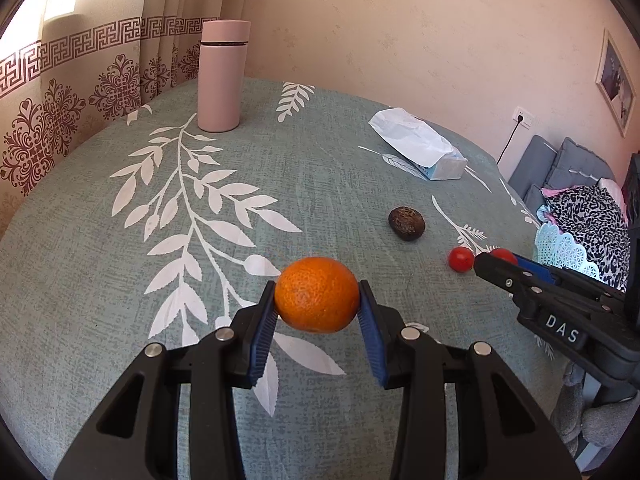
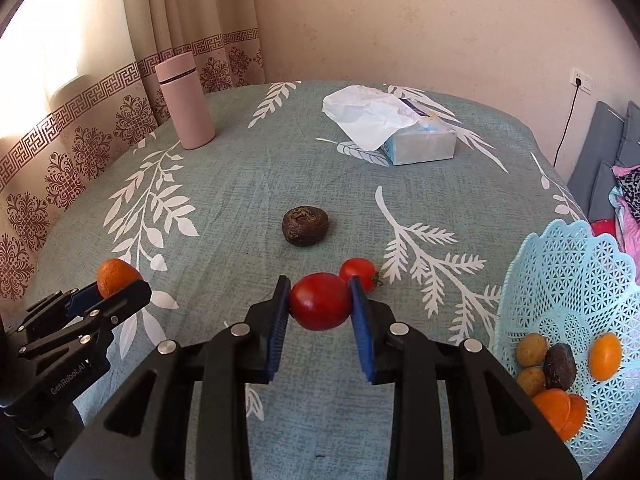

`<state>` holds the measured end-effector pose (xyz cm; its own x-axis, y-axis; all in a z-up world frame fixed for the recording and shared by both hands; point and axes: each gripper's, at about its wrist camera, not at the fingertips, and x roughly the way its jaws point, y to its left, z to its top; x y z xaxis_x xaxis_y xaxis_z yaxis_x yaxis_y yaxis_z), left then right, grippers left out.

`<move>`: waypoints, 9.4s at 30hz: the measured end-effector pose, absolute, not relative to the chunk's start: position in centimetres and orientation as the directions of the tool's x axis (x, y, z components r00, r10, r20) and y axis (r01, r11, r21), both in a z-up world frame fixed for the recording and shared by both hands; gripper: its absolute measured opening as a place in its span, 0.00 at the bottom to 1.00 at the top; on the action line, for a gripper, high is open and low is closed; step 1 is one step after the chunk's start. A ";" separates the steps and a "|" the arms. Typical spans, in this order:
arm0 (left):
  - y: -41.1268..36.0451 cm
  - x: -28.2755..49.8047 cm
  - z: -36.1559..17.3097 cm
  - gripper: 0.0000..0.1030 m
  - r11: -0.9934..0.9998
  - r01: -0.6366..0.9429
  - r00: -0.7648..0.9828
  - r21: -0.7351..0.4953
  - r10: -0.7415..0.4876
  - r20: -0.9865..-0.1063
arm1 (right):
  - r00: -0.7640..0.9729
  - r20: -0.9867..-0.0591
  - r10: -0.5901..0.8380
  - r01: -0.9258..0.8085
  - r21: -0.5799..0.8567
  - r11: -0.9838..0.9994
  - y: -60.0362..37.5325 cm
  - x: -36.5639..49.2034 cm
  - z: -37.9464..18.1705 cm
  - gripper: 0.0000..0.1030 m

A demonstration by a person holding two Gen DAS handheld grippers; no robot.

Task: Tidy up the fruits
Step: 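Lower the tomato into the blue basket and open the right tool while the left tool holds the orange, then carry the orange over the blue basket and open the left tool, then move the left tool to the dark avocado and grasp it, then grasp the other red tomato with the right tool while the left tool holds the avocado, then carry the tomato into the blue basket and open the right tool while the left tool holds the avocado, then carry the avocado over the blue basket and open the left tool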

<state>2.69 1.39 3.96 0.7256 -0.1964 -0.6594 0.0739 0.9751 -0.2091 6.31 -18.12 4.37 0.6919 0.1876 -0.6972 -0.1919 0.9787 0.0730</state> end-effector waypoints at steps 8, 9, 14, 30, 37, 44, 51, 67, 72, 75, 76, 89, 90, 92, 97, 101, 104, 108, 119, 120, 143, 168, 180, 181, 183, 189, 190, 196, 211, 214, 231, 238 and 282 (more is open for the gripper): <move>1.1 2.6 4.0 0.39 0.976 0.086 0.726 -0.202 -0.200 -0.658 | 0.736 -0.668 0.105 -0.054 0.097 0.994 -23.7 5.0 6.6 0.30; 1.1 2.6 4.0 0.39 0.976 0.086 0.726 -0.201 -0.200 -0.659 | 0.740 -0.666 0.093 -0.032 0.102 0.994 -24.6 4.9 6.8 0.30; 1.0 2.6 3.9 0.39 0.976 0.087 0.725 -0.200 -0.200 -0.659 | 0.741 -0.672 0.025 0.089 0.135 0.987 -28.9 4.7 7.0 0.30; 0.8 2.7 3.6 0.39 0.977 0.093 0.722 -0.192 -0.199 -0.663 | 0.741 -0.666 -0.085 0.321 0.239 0.916 -37.0 2.7 5.8 0.49; 0.4 2.7 3.6 0.39 0.977 0.106 0.721 -0.186 -0.204 -0.662 | 0.761 -0.609 -0.222 0.392 0.159 0.906 -37.5 -0.1 5.5 0.49; -1.2 2.6 4.3 0.39 0.972 0.169 0.713 -0.163 -0.235 -0.661 | 0.775 -0.531 -0.342 0.474 0.132 0.871 -38.3 -2.2 5.3 0.49; -5.0 2.2 5.4 0.39 0.949 0.287 0.692 -0.126 -0.297 -0.659 | 0.787 -0.459 -0.413 0.525 0.145 0.839 -38.8 -3.7 5.9 0.55; -15.3 2.8 7.3 0.39 0.827 0.536 0.570 -0.171 -0.504 -0.649 | 0.782 -0.470 -0.409 0.536 0.175 0.826 -39.0 -3.6 4.9 0.56; -17.9 2.7 7.3 0.39 0.805 0.566 0.553 -0.177 -0.530 -0.643 | 0.783 -0.467 -0.411 0.540 0.183 0.822 -39.1 -3.8 4.9 0.57; -19.2 2.6 7.3 0.39 0.790 0.587 0.542 -0.176 -0.545 -0.640 | 0.781 -0.471 -0.410 0.541 0.183 0.821 -39.1 -3.7 4.8 0.58; -19.7 2.5 7.3 0.39 0.784 0.595 0.537 -0.175 -0.551 -0.639 | 0.781 -0.471 -0.411 0.542 0.183 0.820 -39.1 -3.7 4.8 0.58; -20.3 2.6 7.6 0.75 0.766 0.596 0.538 -0.241 -0.604 -0.589 | 0.777 -0.454 -0.436 0.567 0.207 0.797 -39.7 -4.4 5.1 0.67; -19.9 2.8 7.7 0.75 0.771 0.588 0.542 -0.246 -0.601 -0.587 | 0.777 -0.452 -0.437 0.568 0.205 0.797 -39.6 -4.4 5.1 0.67; -19.1 3.2 7.9 0.75 0.784 0.565 0.556 -0.257 -0.592 -0.583 | 0.777 -0.452 -0.439 0.569 0.205 0.796 -39.7 -4.5 5.1 0.67; -17.1 4.0 8.3 0.76 0.818 0.516 0.599 -0.254 -0.557 -0.575 | 0.774 -0.450 -0.445 0.576 0.208 0.790 -39.8 -4.7 5.1 0.68; -15.5 4.6 8.6 0.79 0.836 0.480 0.617 -0.268 -0.538 -0.574 | 0.775 -0.449 -0.445 0.575 0.207 0.792 -39.8 -4.7 5.1 0.69; -14.3 5.0 8.9 0.85 0.851 0.452 0.638 -0.269 -0.519 -0.569 | 0.775 -0.444 -0.449 0.577 0.208 0.790 -39.8 -4.7 5.1 0.76; -12.6 5.8 8.9 0.86 0.867 0.406 0.655 -0.288 -0.496 -0.569 | 0.776 -0.444 -0.449 0.576 0.208 0.790 -39.8 -4.8 5.1 0.77; -8.5 8.3 8.8 0.86 0.909 0.292 0.696 -0.297 -0.415 -0.586 | 0.778 -0.438 -0.450 0.575 0.208 0.791 -39.7 -4.9 5.2 0.80; -8.3 8.6 8.7 0.86 0.914 0.282 0.697 -0.292 -0.404 -0.593 | 0.778 -0.438 -0.450 0.575 0.208 0.791 -39.7 -4.9 5.2 0.80; -9.4 17.4 1.7 0.55 0.958 0.214 0.557 -0.192 -0.281 -0.782 | 0.779 -0.454 -0.432 0.557 0.185 0.810 -39.3 -4.3 4.8 0.80; -3.3 11.6 6.7 0.39 0.981 0.090 0.740 -0.173 -0.183 -0.647 | 0.821 -0.504 -0.269 0.386 0.142 0.912 -35.1 -1.6 6.2 0.80; -1.1 11.4 8.1 0.39 0.979 0.041 0.766 -0.201 -0.160 -0.622 | 0.789 -0.605 0.105 -0.035 0.125 0.992 -22.8 5.7 6.8 0.80; -1.0 11.5 8.1 0.39 0.978 0.038 0.765 -0.207 -0.162 -0.623 | 0.782 -0.614 0.107 -0.045 0.115 0.992 -22.1 6.2 6.6 0.80; -0.7 11.6 8.1 0.39 0.977 0.033 0.765 -0.213 -0.162 -0.623 | 0.770 -0.628 0.109 -0.061 0.097 0.993 -20.8 7.1 6.0 0.79; -0.2 11.6 8.3 0.39 0.974 0.022 0.768 -0.225 -0.161 -0.620 | 0.742 -0.663 0.104 -0.102 0.042 0.994 -18.5 9.1 4.2 0.61; -0.1 11.6 8.3 0.39 0.974 0.021 0.768 -0.226 -0.161 -0.620 | 0.737 -0.668 0.106 -0.111 0.034 0.993 -18.1 9.4 3.9 0.60; -0.2 11.7 8.3 0.39 0.974 0.025 0.768 -0.227 -0.164 -0.619 | 0.690 -0.719 0.086 -0.117 0.007 0.993 -17.4 11.2 1.5 0.45; -0.5 11.5 8.4 0.39 0.973 0.037 0.770 -0.230 -0.174 -0.614 | 0.641 -0.757 0.125 -0.137 0.048 0.989 -17.8 11.3 0.5 0.28; -0.5 11.5 8.4 0.39 0.972 0.037 0.769 -0.231 -0.175 -0.614 | 0.658 -0.739 0.146 -0.144 0.067 0.987 -17.9 10.4 1.7 0.28; -1.3 11.2 8.5 0.39 0.972 0.075 0.769 -0.223 -0.199 -0.608 | 0.725 -0.680 0.107 0.016 0.173 0.985 -26.9 7.6 7.1 0.28; -1.8 11.0 8.4 0.39 0.973 0.091 0.768 -0.213 -0.205 -0.607 | 0.692 -0.717 0.084 0.157 0.264 0.952 -33.0 7.3 6.0 0.28; -14.9 5.8 8.2 0.39 0.880 0.459 0.655 -0.126 -0.430 -0.621 | 0.768 -0.459 -0.446 0.558 0.138 0.818 -40.2 -4.2 5.6 0.76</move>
<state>5.79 -14.90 8.18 0.6546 -0.4305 -0.6215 0.4590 0.8795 -0.1258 -4.19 -40.23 5.60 0.7681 -0.4462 -0.4593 0.5579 0.8184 0.1379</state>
